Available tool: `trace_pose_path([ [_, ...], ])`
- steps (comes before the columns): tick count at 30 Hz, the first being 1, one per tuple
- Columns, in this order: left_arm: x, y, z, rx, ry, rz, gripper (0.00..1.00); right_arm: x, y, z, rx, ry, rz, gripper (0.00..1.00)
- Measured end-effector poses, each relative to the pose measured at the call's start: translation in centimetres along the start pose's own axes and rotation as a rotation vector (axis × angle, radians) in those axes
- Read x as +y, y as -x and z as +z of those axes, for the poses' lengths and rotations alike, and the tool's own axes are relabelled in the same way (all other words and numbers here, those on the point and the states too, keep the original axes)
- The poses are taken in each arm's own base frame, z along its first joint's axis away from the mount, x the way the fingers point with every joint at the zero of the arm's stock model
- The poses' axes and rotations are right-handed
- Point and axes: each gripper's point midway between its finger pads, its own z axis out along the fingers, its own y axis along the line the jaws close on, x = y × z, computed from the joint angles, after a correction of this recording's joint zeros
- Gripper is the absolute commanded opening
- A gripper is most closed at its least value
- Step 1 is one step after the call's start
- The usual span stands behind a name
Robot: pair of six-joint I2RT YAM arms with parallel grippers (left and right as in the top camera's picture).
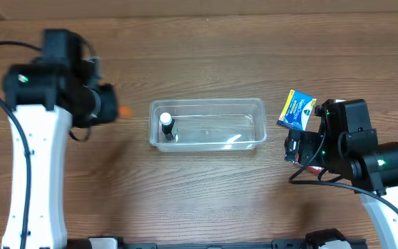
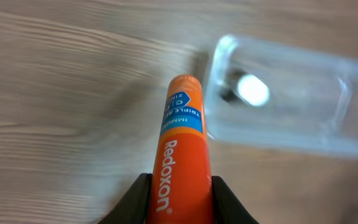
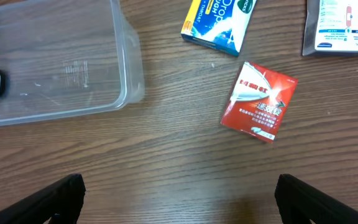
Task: Pack container
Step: 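Return the left gripper to the orange Redoxon tube and grasp it, then place the Redoxon tube upright in the container beside the bottle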
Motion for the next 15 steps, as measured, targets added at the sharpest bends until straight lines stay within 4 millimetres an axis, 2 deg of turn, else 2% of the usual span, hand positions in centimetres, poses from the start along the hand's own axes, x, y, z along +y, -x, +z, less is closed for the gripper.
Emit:
trace_pose_path([
  [3, -3.3, -1.6, 0.6, 0.034, -0.016, 0.117, 0.05, 0.0, 0.0, 0.0, 0.0, 0.0, 0.0, 1.0],
  [6, -5.4, -3.7, 4.0, 0.104, -0.017, 0.187, 0.06, 0.0, 0.0, 0.0, 0.0, 0.0, 0.0, 1.0],
  [11, -5.8, -5.4, 8.9, 0.162, 0.002, 0.21, 0.06, 0.0, 0.0, 0.0, -0.002, 0.0, 0.0, 1.0],
  [13, -5.4, -5.4, 9.9, 0.155, 0.021, 0.209, 0.07, 0.0, 0.0, 0.0, -0.001, 0.0, 0.0, 1.0],
  [15, -5.2, -5.1, 10.1, 0.14, 0.037, 0.211, 0.09, 0.0, 0.0, 0.0, -0.001, 0.0, 0.0, 1.0],
])
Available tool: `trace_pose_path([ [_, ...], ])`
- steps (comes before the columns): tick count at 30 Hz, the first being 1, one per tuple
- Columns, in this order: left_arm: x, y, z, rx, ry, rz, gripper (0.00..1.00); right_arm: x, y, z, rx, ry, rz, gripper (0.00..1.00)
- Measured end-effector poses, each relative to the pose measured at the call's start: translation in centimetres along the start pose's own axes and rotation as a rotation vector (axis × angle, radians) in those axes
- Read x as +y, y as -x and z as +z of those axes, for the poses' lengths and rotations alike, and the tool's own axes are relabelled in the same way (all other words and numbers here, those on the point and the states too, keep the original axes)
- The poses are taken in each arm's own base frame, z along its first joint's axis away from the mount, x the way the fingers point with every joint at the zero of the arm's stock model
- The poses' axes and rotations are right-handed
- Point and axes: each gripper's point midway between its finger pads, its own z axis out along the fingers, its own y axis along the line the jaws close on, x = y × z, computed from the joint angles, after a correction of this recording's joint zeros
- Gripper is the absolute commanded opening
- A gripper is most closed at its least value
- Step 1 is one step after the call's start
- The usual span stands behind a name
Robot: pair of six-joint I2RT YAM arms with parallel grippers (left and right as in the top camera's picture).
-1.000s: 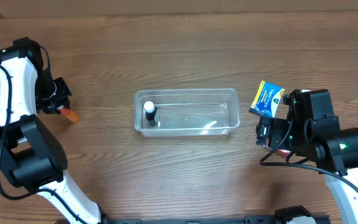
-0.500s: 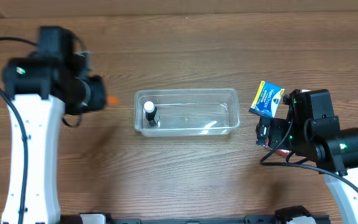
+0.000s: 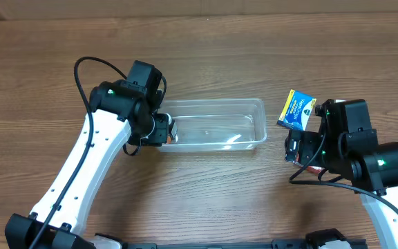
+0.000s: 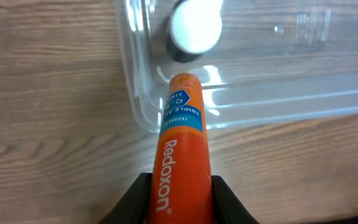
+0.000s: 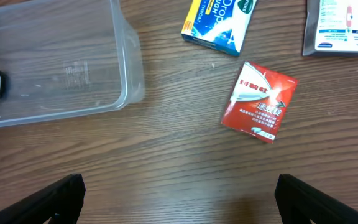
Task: Pack container
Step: 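Place the Redoxon tube upright in the container beside the bottle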
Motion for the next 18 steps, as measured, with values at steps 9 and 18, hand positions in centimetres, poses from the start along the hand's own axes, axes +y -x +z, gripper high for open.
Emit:
trace_pose_path([
  [9, 0.8, 1.2, 3.0, 0.045, 0.067, -0.021, 0.1, 0.0, 0.0, 0.0, 0.0, 0.0, 0.001, 1.0],
  [18, 0.8, 1.3, 4.8, 0.087, 0.081, -0.031, 0.57, 0.0, 0.0, 0.0, 0.0, 0.0, 0.0, 1.0],
])
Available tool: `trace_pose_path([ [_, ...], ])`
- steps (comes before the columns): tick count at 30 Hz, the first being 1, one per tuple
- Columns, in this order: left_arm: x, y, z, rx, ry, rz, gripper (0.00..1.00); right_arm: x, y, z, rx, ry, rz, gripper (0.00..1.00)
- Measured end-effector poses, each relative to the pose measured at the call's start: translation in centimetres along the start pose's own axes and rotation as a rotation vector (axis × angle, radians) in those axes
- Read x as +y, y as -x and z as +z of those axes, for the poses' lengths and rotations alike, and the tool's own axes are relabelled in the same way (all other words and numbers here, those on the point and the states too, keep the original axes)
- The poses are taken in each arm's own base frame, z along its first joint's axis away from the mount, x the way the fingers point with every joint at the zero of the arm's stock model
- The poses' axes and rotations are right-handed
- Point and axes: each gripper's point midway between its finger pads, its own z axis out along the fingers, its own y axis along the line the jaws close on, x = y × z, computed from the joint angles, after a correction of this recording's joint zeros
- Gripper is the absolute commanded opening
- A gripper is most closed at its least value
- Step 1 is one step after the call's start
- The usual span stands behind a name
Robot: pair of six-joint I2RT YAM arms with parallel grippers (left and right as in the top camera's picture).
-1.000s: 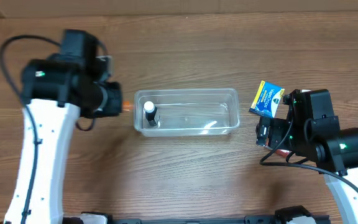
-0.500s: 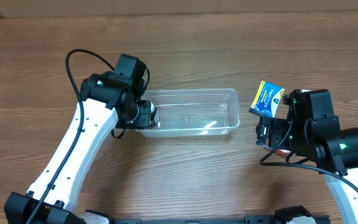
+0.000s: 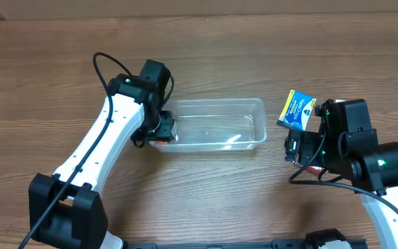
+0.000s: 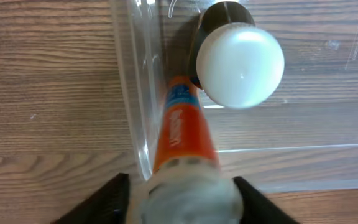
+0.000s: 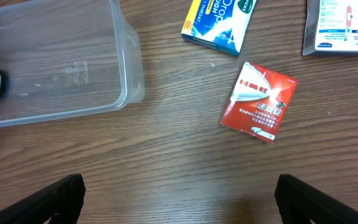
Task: Pack container
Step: 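Place the Redoxon tube upright in the container beside the bottle, then grasp the blue Vicks lozenge box with the right gripper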
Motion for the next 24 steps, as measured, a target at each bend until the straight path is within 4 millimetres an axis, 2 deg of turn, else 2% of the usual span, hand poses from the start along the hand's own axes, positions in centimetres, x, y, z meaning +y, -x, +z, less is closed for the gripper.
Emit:
trace_pose_path([
  [4, 0.1, -0.4, -0.1, 0.017, 0.006, 0.001, 0.56, 0.0, 0.0, 0.0, 0.0, 0.0, 0.0, 1.0],
  [6, 0.2, -0.6, -1.2, 0.028, 0.01, 0.001, 0.57, 0.0, 0.0, 0.0, 0.001, 0.0, 0.0, 1.0],
  [7, 0.1, -0.3, -2.3, 0.018, 0.006, 0.002, 0.58, 0.0, -0.1, 0.0, 0.002, -0.001, 0.0, 1.0],
  [9, -0.3, 1.0, -5.1, -0.045, -0.011, 0.003, 0.71, 0.0, 0.1, 0.0, -0.003, 0.002, 0.0, 1.0],
  [10, -0.6, 1.9, -7.1, -0.108, -0.029, 0.006, 1.0, 0.1, 0.3, 0.0, -0.01, 0.004, 0.001, 1.0],
  [11, -0.8, 2.6, -10.1, -0.201, -0.056, 0.015, 1.0, 0.2, 0.6, -0.3, -0.023, 0.006, 0.008, 1.0],
  [12, -0.8, 2.7, -12.1, -0.263, -0.074, 0.018, 1.0, 0.1, 0.9, -0.8, -0.026, -0.005, 0.017, 1.0],
  [13, -0.4, 2.5, -14.4, -0.337, -0.095, 0.011, 1.0, 0.1, 2.5, -2.1, -0.062, -0.02, 0.034, 1.0],
  [15, 1.5, 1.9, -17.2, -0.423, -0.109, -0.038, 1.0, 0.8, 7.0, -4.7, -0.143, -0.039, 0.059, 1.0],
  [16, 3.6, 1.5, -18.7, -0.472, -0.103, -0.097, 1.0, 1.2, 8.9, -5.3, -0.163, -0.045, 0.064, 1.0],
  [17, 4.8, 1.4, -19.3, -0.492, -0.096, -0.134, 1.0, 1.4, 10.1, -5.0, -0.156, -0.054, 0.07, 1.0],
  [18, 6.1, 1.3, -19.6, -0.5, -0.088, -0.175, 1.0, 1.4, 11.7, -4.0, -0.134, -0.073, 0.088, 1.0],
  [19, 7.6, 1.2, -19.6, -0.495, -0.073, -0.221, 1.0, 1.1, 13.4, -1.4, -0.087, -0.097, 0.115, 1.0],
  [20, 9.1, 1.0, -19.3, -0.481, -0.056, -0.268, 1.0, 0.1, 13.9, 2.7, 0.005, -0.135, 0.151, 1.0],
  [21, 9.7, 1.0, -19.2, -0.477, -0.05, -0.288, 1.0, -1.1, 13.9, 6.1, 0.092, -0.157, 0.184, 1.0],
  [22, 10.0, 1.0, -19.2, -0.478, -0.046, -0.293, 1.0, -1.8, 13.6, 7.9, 0.141, -0.169, 0.202, 1.0],
  [23, 10.1, 1.0, -19.2, -0.477, -0.044, -0.294, 1.0, -3.3, 12.7, 11.7, 0.25, -0.195, 0.238, 1.0],
  [24, 10.1, 1.1, -19.2, -0.476, -0.044, -0.293, 1.0, -3.8, 12.1, 13.2, 0.295, -0.205, 0.249, 1.0],
])
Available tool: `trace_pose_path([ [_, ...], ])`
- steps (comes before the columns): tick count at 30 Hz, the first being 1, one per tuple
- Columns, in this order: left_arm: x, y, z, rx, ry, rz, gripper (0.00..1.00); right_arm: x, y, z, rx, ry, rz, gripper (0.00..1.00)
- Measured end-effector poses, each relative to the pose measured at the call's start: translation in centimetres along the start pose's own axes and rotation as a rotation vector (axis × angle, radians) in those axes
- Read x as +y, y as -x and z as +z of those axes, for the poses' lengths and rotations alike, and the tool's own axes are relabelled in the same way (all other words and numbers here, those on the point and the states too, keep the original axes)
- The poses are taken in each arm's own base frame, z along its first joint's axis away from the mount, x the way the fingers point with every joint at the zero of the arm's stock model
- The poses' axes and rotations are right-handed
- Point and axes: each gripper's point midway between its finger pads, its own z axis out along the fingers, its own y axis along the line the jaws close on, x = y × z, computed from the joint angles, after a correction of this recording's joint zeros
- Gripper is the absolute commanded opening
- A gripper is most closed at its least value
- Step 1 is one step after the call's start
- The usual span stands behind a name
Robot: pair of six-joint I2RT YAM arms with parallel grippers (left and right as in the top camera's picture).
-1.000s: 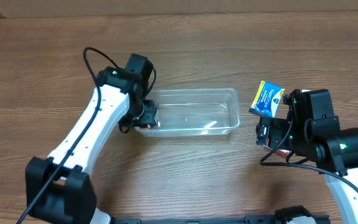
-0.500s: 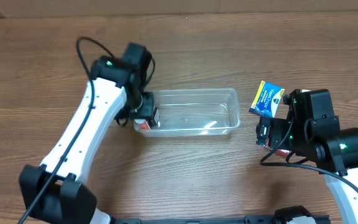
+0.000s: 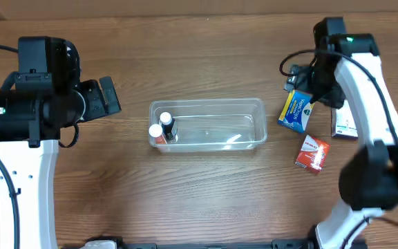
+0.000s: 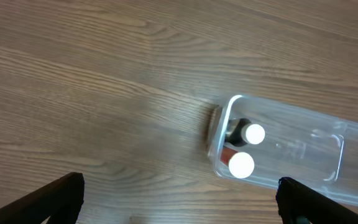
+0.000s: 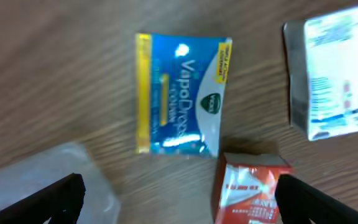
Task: Pack container
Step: 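Grasp the blue Vicks lozenge box with the right gripper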
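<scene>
The clear plastic container (image 3: pixel 213 126) lies mid-table. At its left end stand a dark bottle with a white cap (image 3: pixel 166 124) and an orange tube with a white cap (image 3: pixel 156 133); both caps show in the left wrist view, the bottle's cap (image 4: pixel 253 134) and the tube's cap (image 4: pixel 241 164). My left gripper (image 3: pixel 109 97) hangs open and empty, left of the container (image 4: pixel 291 155). My right gripper (image 3: pixel 298 75) is open above the blue VapoDrops box (image 5: pixel 182 102), which lies right of the container.
A red box (image 3: pixel 311 153) lies near the blue box (image 3: pixel 296 111), and a white box (image 5: pixel 331 78) lies further right, partly under my right arm in the overhead view. A corner of the container (image 5: pixel 36 180) shows at the lower left of the right wrist view.
My left gripper was low at the container's left end over the orange tube; now it is away to the left, empty. The tube stands in the container. My right arm has moved over the blue box.
My left gripper held the orange Redoxon tube left of the container, then over the container's left end. Then the tube stood inside beside the dark bottle with the jaws wider. Now the gripper is away. My right arm stayed still until this moment.
</scene>
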Motion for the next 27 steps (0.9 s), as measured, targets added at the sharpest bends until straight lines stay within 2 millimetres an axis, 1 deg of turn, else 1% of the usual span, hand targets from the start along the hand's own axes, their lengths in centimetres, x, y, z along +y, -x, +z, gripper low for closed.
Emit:
trace_pose_path([
  [1, 0.0, 0.0, 0.2, 0.004, 0.001, 0.0, 1.0, -0.1, -0.1, 1.6, 0.042, -0.012, 0.003, 1.0],
  [3, 0.0, 0.0, 0.5, 0.014, 0.004, 0.0, 1.0, 0.2, -0.2, 3.9, 0.092, -0.022, 0.0, 1.0],
  [5, 0.0, 0.1, 0.8, 0.021, 0.006, 0.0, 1.0, 0.4, -0.1, 5.2, 0.106, -0.026, -0.001, 1.0],
  [7, 0.0, 0.1, 1.2, 0.031, 0.009, 0.0, 1.0, 0.4, -0.4, 6.8, 0.126, -0.027, 0.0, 1.0],
  [8, 0.0, 0.1, 1.2, 0.033, 0.01, 0.0, 1.0, 0.3, -0.7, 7.3, 0.136, -0.03, 0.0, 1.0],
  [11, 0.0, 0.1, 1.2, 0.034, 0.01, 0.0, 1.0, 0.5, -0.4, 8.2, 0.116, -0.021, 0.0, 1.0],
  [16, 0.0, 0.1, 1.2, 0.034, 0.01, 0.0, 1.0, 0.4, -1.0, 10.8, 0.101, -0.014, 0.0, 1.0],
  [17, 0.0, 0.1, 1.2, 0.034, 0.01, 0.0, 1.0, 0.4, -1.1, 11.2, 0.1, -0.013, -0.004, 1.0],
  [18, 0.0, 0.1, 1.2, 0.034, 0.01, 0.0, 1.0, 0.3, -1.1, 11.3, 0.098, -0.013, -0.011, 0.97],
  [20, 0.0, 0.0, 1.2, 0.038, 0.011, 0.0, 1.0, 0.5, -0.8, 11.4, 0.088, -0.007, -0.019, 0.84],
  [21, 0.0, 0.0, 1.2, 0.039, 0.012, 0.0, 1.0, 0.5, -0.8, 11.4, 0.084, -0.006, -0.022, 0.79],
  [22, 0.0, -0.1, 1.2, 0.042, 0.013, 0.0, 1.0, 0.6, -0.6, 11.4, 0.079, -0.004, -0.023, 0.73],
  [25, 0.1, -0.2, 1.3, 0.046, 0.014, 0.0, 1.0, 0.6, -0.6, 11.4, 0.077, -0.003, -0.022, 0.74],
  [27, 0.1, -0.2, 1.3, 0.048, 0.014, 0.001, 1.0, 0.4, -1.0, 11.2, 0.099, -0.012, -0.022, 0.74],
])
